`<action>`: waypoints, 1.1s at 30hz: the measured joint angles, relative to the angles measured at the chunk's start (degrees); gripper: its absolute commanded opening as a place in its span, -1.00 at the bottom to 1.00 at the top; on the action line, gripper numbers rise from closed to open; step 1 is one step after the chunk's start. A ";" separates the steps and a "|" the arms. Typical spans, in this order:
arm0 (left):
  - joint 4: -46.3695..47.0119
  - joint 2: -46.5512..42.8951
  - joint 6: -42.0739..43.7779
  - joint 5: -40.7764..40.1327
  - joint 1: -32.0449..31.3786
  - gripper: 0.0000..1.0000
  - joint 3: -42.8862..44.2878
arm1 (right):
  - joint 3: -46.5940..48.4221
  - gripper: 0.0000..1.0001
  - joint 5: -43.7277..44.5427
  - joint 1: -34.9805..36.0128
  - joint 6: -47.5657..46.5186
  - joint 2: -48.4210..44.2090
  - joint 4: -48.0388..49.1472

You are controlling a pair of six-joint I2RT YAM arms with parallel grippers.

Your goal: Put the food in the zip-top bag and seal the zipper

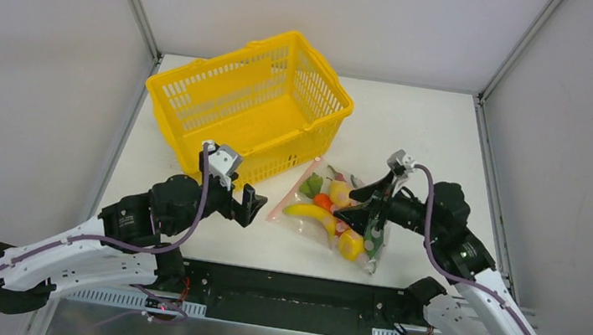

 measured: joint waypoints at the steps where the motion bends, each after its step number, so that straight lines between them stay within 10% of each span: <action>1: 0.26 -0.39 -0.09 -0.31 0.00 0.98 0.00 | -0.68 0.71 1.44 0.04 0.31 -1.53 0.74; 15: -3.43 3.93 -6.69 -11.82 0.00 0.98 5.11 | -4.22 0.99 52.17 -4.87 12.37 -3.37 -3.89; 29: -7.19 6.05 -6.56 -18.36 0.00 0.98 8.46 | -2.84 0.99 45.11 -16.04 17.57 0.26 -7.43; 33: -8.37 13.25 0.72 -19.39 0.02 0.98 20.90 | -2.84 0.99 43.25 -16.06 18.43 0.92 -7.04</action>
